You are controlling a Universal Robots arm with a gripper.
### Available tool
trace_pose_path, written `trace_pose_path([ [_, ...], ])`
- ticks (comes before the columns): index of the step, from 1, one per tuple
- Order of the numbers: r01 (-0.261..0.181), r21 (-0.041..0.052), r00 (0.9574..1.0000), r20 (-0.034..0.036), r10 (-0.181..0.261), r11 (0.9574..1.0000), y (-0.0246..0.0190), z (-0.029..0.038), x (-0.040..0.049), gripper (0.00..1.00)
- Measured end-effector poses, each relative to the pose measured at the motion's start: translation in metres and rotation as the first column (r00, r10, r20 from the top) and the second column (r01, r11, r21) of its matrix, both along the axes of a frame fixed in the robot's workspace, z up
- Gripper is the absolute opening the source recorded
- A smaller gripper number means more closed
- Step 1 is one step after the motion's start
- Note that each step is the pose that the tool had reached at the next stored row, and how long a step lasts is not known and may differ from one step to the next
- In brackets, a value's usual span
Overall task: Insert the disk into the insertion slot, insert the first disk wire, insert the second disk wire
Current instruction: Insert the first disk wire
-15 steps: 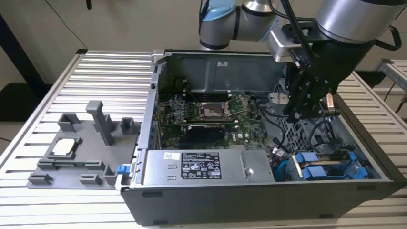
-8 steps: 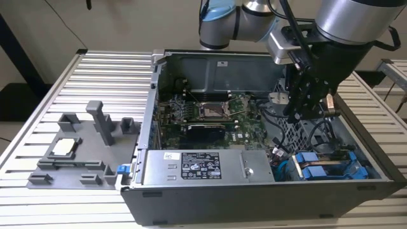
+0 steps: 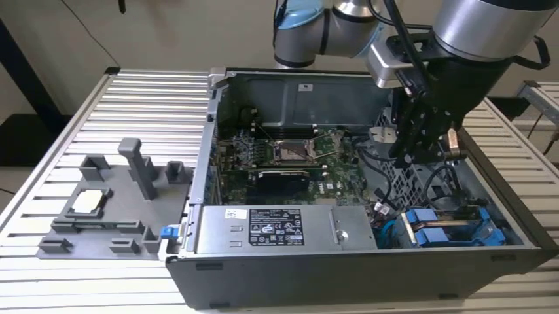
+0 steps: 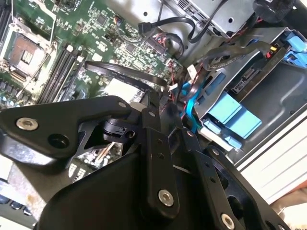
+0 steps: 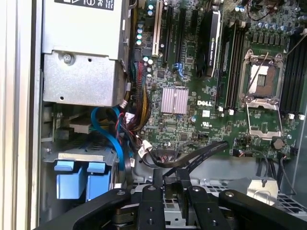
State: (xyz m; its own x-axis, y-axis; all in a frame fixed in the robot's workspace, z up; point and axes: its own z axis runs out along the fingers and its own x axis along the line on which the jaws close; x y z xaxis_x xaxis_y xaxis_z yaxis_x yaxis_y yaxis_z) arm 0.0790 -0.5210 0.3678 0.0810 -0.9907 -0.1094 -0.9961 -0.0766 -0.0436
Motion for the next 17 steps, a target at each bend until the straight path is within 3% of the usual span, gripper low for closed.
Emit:
trace_pose_path([
  [12,0.000,0.0007,1.0000,0.0000,0.000,1.0000,0.0000,0.0000,0.0000,0.27],
  [14,0.000,0.0008,1.0000,0.0000,0.000,1.0000,0.0000,0.0000,0.0000,0.25],
  [15,0.000,0.0008,1.0000,0.0000,0.000,1.0000,0.0000,0.0000,0.0000,0.18],
  [17,0.000,0.0009,1.0000,0.0000,0.000,1.0000,0.0000,0.0000,0.0000,0.18],
])
